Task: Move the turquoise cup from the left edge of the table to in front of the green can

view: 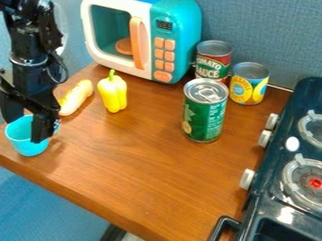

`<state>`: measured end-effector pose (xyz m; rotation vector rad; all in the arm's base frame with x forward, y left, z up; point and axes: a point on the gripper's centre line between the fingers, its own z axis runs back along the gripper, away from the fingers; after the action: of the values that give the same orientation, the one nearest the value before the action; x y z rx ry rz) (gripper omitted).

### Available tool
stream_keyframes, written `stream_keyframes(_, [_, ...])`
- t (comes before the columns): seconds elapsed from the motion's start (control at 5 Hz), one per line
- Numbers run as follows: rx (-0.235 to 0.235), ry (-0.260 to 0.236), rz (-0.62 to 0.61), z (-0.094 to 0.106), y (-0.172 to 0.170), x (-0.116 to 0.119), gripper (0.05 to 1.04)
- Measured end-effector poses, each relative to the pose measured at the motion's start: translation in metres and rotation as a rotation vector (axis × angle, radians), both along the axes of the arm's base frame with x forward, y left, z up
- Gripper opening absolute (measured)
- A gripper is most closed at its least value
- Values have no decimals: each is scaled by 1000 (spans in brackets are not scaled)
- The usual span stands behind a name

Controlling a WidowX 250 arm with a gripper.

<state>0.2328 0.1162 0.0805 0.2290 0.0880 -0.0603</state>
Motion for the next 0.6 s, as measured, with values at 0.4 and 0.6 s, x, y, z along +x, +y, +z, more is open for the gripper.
stream_keyframes(0.4, [-13, 48, 25, -10, 9, 11, 1009])
stream_keyframes(0.6, [-19, 71, 29, -16, 11, 14, 1009])
